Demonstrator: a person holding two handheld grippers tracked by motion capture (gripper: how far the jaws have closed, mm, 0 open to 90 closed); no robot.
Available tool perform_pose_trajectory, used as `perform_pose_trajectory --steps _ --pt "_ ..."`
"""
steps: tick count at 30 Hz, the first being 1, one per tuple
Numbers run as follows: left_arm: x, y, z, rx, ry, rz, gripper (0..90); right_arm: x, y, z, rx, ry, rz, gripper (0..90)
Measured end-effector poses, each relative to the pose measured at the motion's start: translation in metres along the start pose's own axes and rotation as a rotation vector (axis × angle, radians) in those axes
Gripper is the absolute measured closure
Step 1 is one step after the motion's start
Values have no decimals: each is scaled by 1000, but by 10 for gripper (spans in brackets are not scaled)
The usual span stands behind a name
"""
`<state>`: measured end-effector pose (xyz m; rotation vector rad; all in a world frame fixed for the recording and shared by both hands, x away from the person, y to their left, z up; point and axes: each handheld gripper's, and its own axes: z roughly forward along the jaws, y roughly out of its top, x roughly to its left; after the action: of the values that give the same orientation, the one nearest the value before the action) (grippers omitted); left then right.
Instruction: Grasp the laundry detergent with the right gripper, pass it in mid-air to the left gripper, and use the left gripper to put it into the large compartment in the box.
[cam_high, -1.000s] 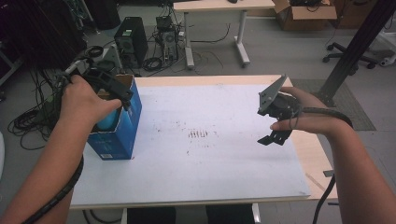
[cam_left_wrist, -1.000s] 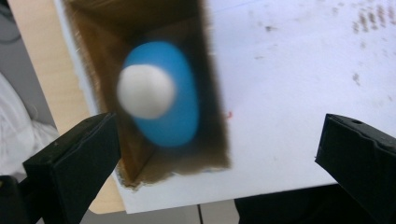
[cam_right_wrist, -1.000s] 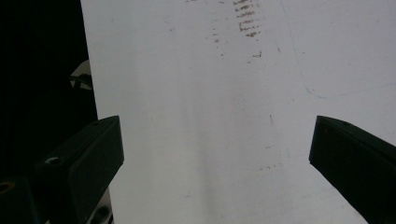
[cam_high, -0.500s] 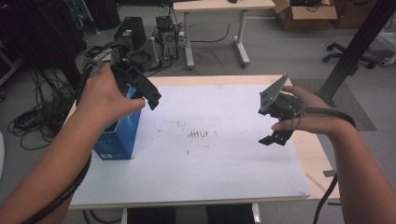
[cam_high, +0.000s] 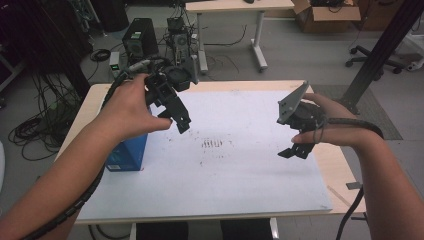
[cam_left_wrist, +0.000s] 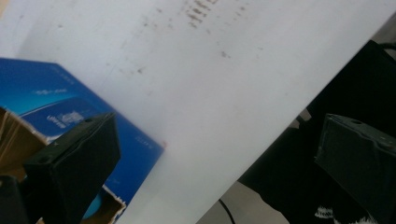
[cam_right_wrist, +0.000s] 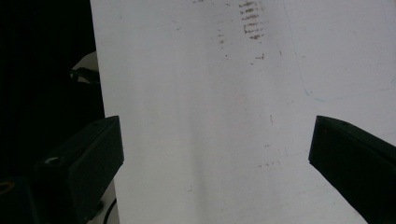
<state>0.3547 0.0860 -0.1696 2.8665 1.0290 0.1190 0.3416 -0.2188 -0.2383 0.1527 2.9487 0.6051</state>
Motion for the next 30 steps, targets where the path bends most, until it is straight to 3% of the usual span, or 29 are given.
perform_pose_trajectory --steps 7,9,10,11,15,18,19,23,30 --pt "-17 5 4 -2 -18 155 2 4 5 0 13 8 -20 34" --pt "-20 7 8 16 -18 195 2 5 7 0 23 8 -23 34" --pt "-23 9 14 53 -22 227 2 6 8 -2 28 8 -30 33" --pt "-23 9 14 53 -22 227 2 6 8 -2 28 8 -30 33" --pt "-24 13 22 74 -72 294 2 8 13 0 22 12 -60 31" --pt "-27 13 27 62 -93 376 2 9 17 8 35 31 -73 33" --pt "-27 13 27 62 -93 376 2 9 18 11 52 37 -68 33" --pt "-26 11 30 65 -87 439 2 9 19 16 84 52 -70 35" --pt "-14 9 36 92 -99 476 2 3 23 14 138 56 -90 36"
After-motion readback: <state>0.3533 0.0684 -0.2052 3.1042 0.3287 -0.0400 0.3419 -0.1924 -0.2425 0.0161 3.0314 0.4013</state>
